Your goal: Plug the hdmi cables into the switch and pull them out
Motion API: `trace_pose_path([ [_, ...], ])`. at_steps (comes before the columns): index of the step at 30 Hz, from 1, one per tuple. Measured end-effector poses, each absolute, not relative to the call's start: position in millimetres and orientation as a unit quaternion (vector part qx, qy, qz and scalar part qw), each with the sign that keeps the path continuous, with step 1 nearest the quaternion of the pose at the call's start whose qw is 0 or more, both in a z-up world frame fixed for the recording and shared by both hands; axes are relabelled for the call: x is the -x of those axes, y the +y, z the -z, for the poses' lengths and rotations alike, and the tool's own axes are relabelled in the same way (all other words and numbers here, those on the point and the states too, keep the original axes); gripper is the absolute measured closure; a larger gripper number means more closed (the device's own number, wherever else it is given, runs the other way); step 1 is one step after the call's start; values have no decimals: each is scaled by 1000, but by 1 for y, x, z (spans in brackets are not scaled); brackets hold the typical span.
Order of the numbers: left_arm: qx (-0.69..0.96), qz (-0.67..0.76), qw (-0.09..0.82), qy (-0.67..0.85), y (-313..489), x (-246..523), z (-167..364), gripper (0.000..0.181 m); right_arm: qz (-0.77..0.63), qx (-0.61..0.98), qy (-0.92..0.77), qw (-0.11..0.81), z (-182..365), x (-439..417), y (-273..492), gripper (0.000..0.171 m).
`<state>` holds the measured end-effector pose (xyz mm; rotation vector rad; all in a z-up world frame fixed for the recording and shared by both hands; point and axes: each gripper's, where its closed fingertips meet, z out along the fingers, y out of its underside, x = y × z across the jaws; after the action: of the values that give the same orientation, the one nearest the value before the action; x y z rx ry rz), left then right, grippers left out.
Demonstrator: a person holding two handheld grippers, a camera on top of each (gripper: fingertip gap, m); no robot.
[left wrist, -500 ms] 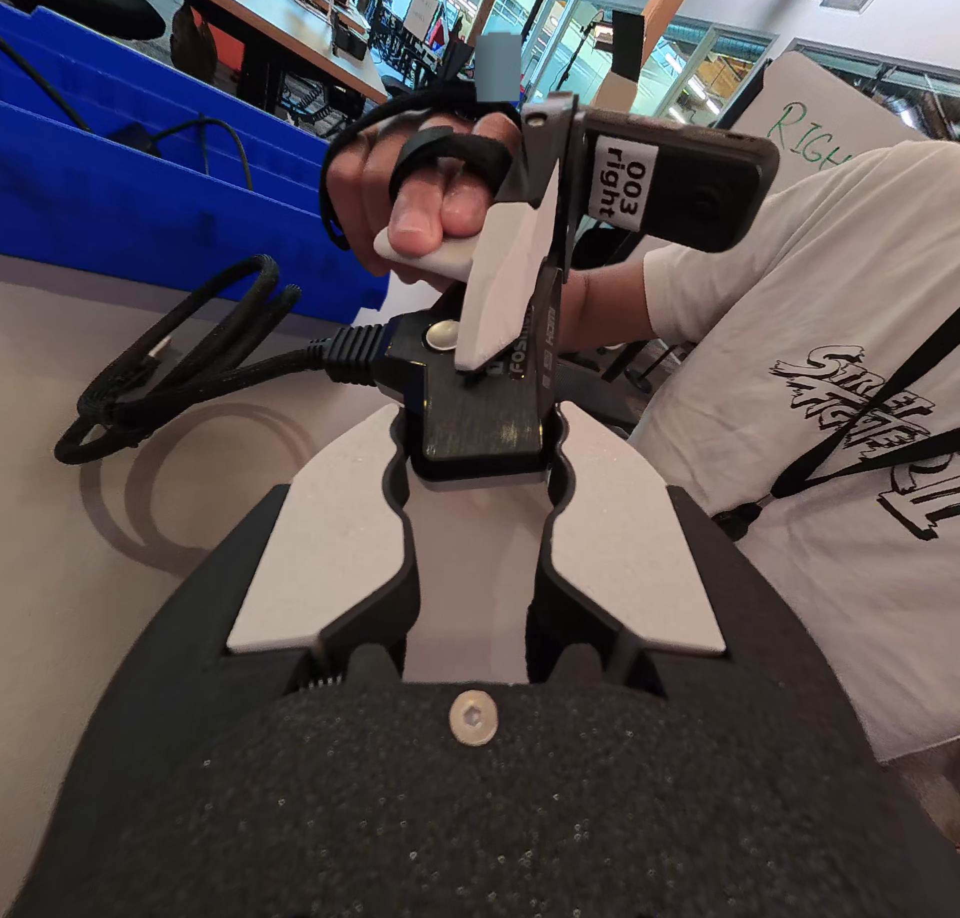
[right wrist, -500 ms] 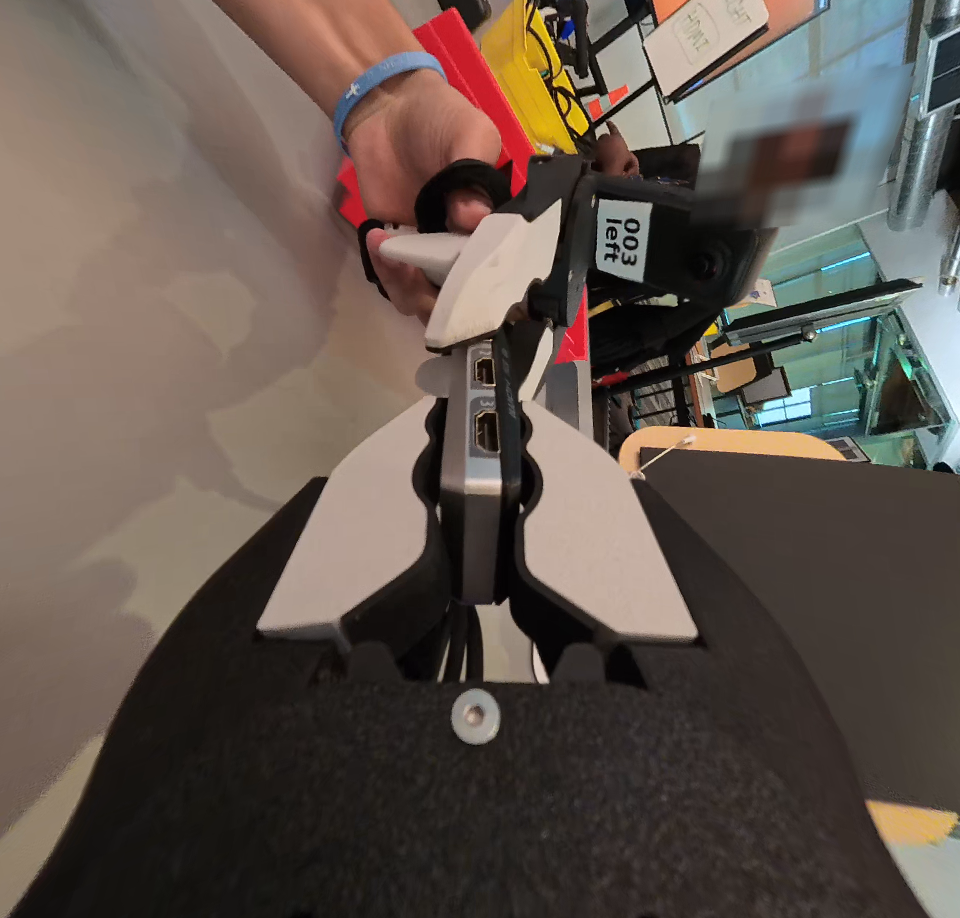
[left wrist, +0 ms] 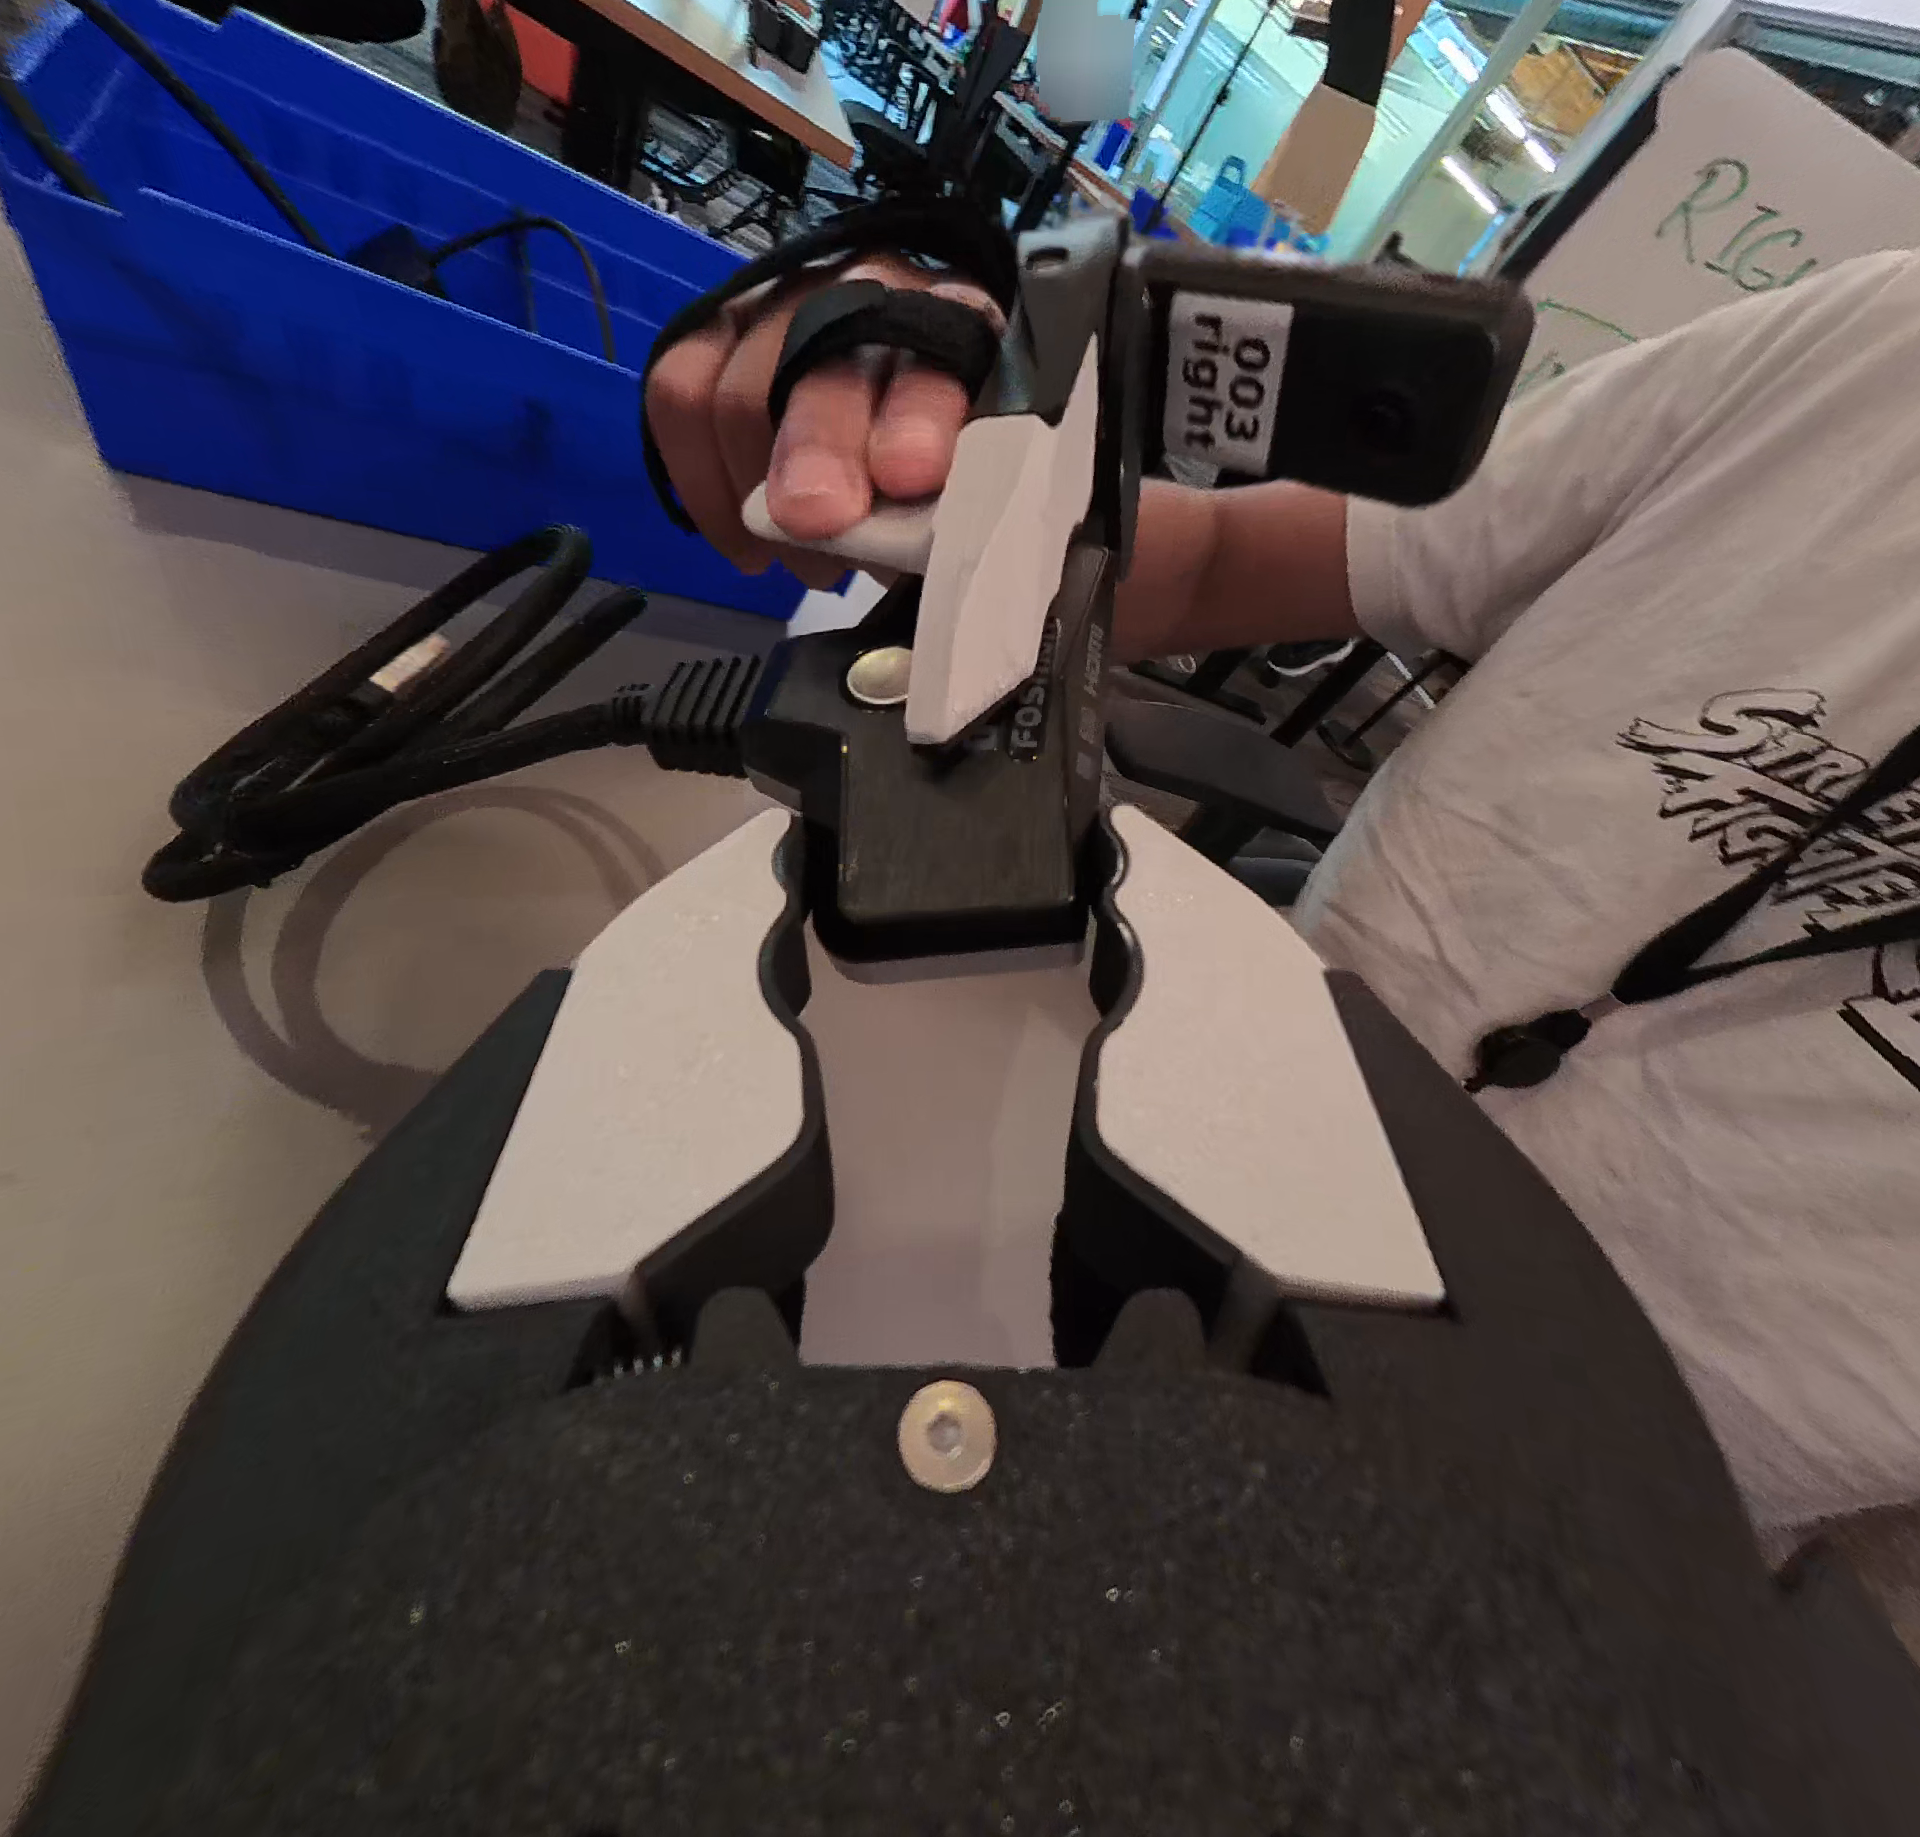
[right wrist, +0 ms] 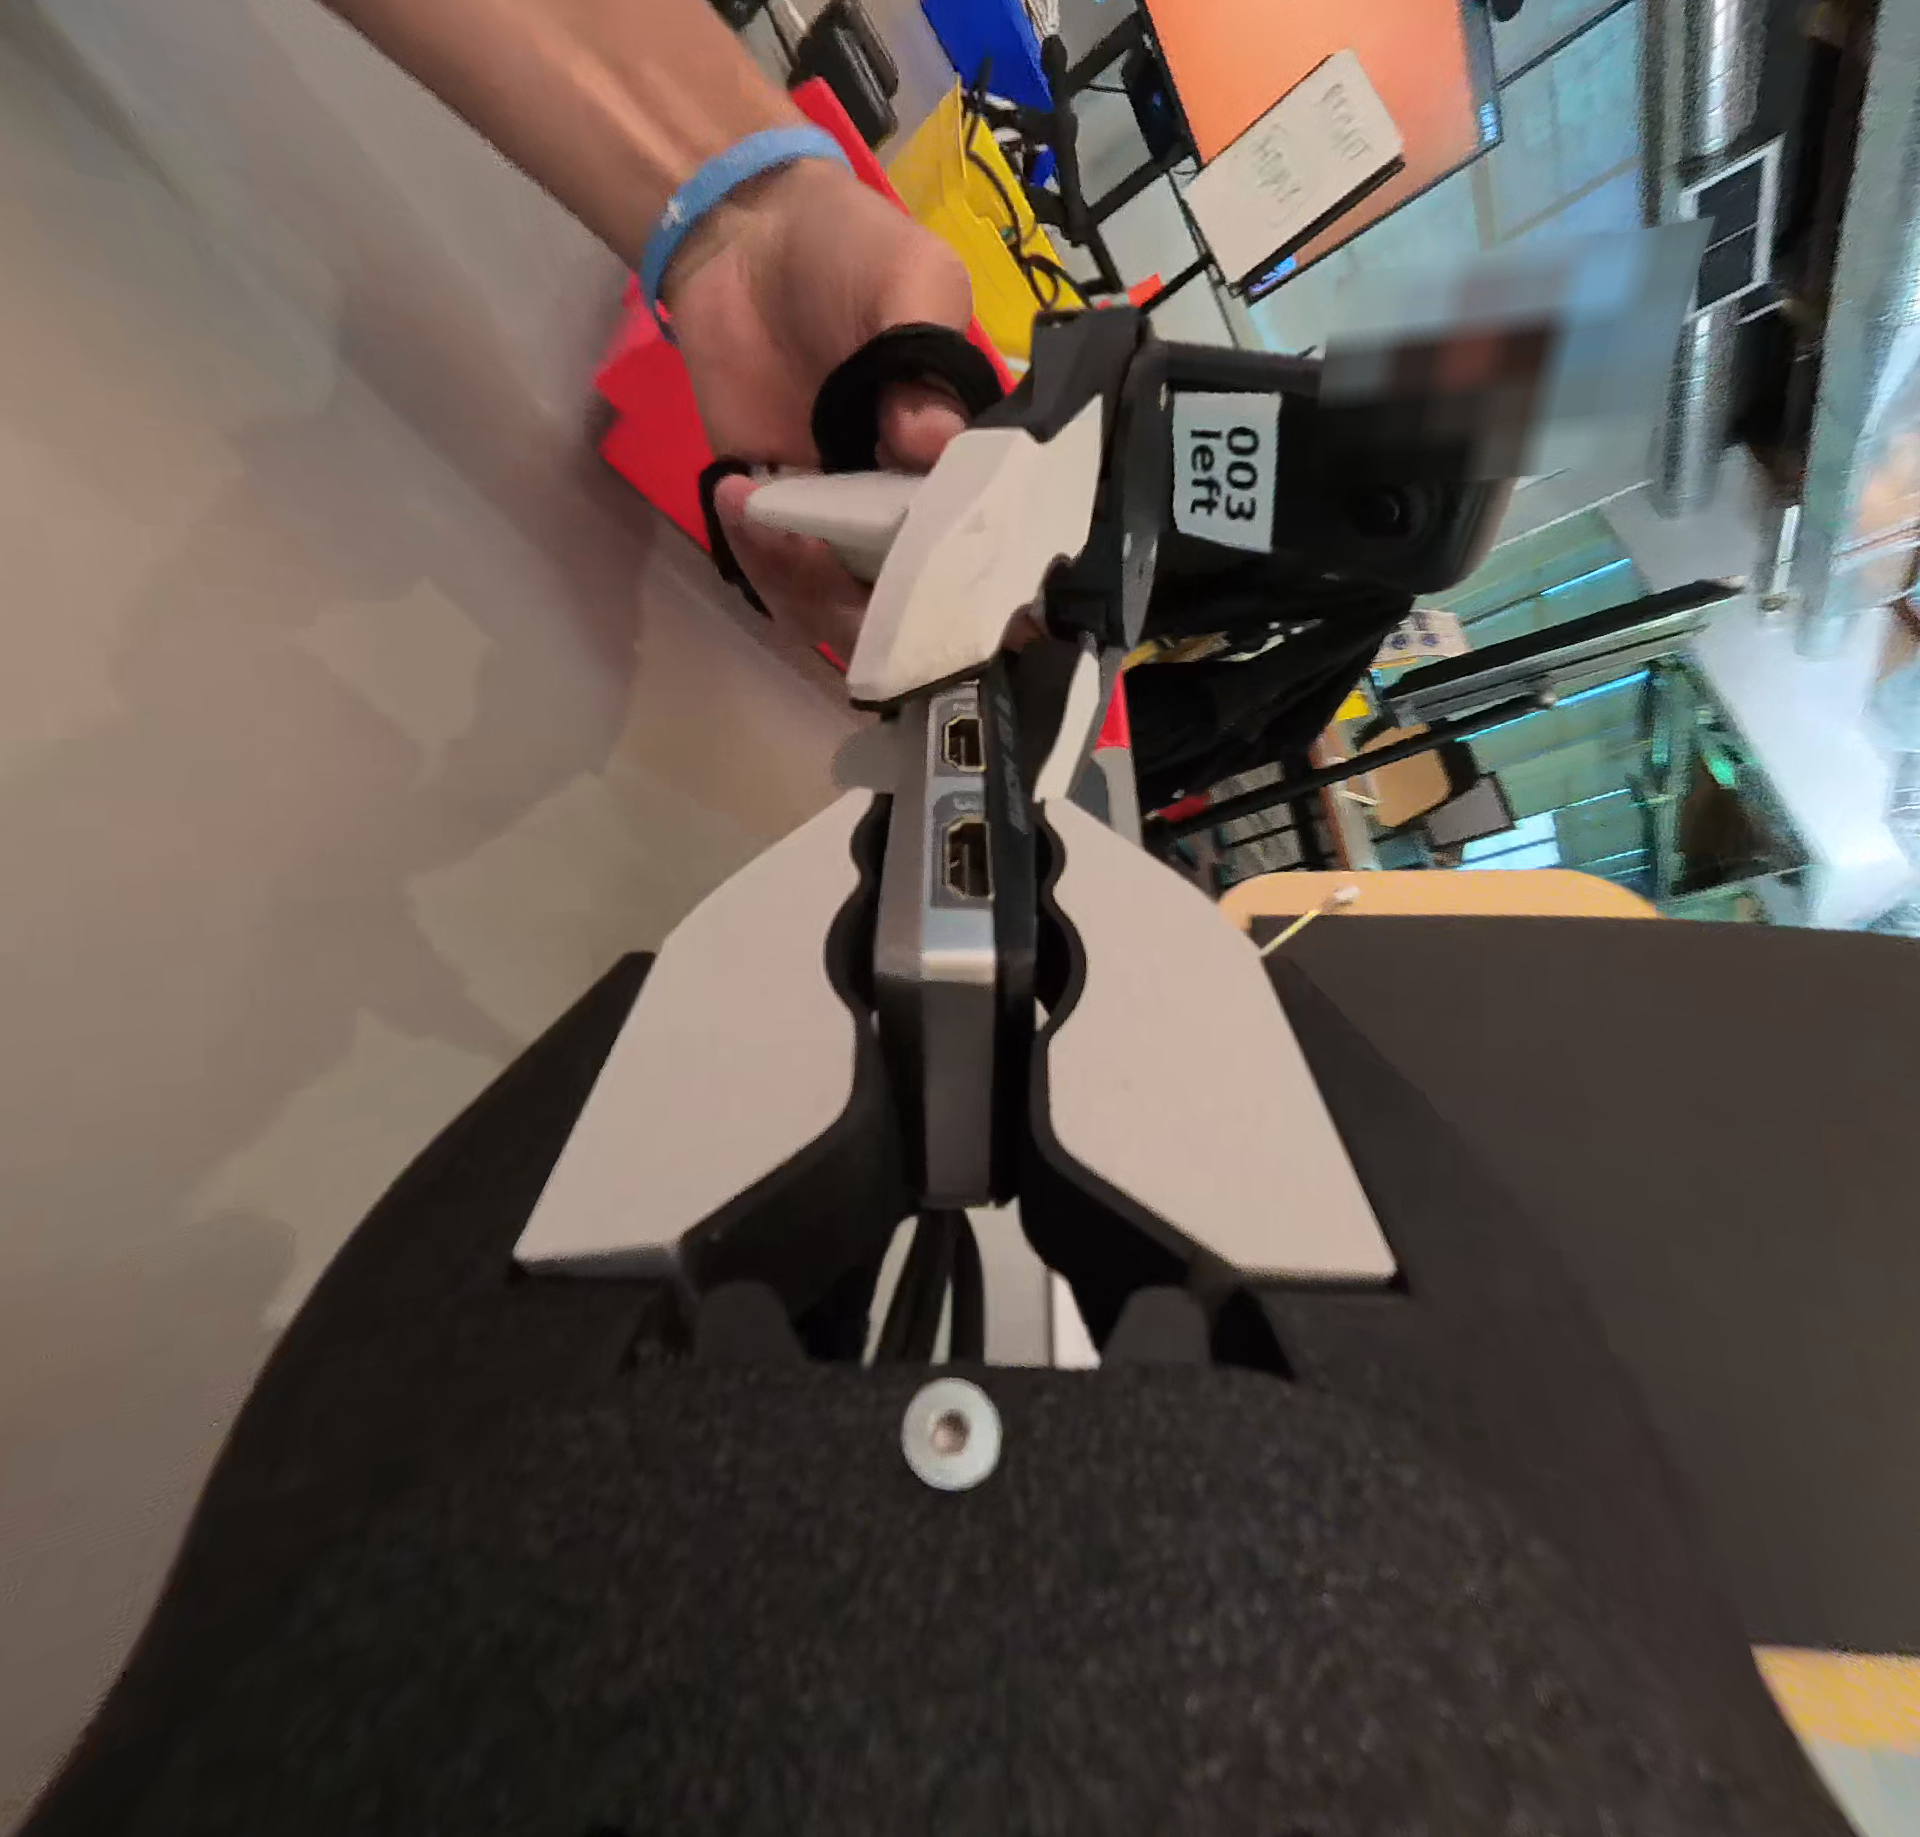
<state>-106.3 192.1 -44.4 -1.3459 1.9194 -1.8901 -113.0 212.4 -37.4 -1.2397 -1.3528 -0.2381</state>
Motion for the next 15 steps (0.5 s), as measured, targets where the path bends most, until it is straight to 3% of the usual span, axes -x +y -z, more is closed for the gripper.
trace_pose_path([
  [4,506,594,176,601,213,110,34,128,155,530,-573,606,24,96,223,147],
  [10,555,538,292,563,168,184,63,150,257,521,-547,602,1,71,239,147],
  [15,618,490,345,510,120,220,125,111,289,508,-558,590,9,76,247,147],
])
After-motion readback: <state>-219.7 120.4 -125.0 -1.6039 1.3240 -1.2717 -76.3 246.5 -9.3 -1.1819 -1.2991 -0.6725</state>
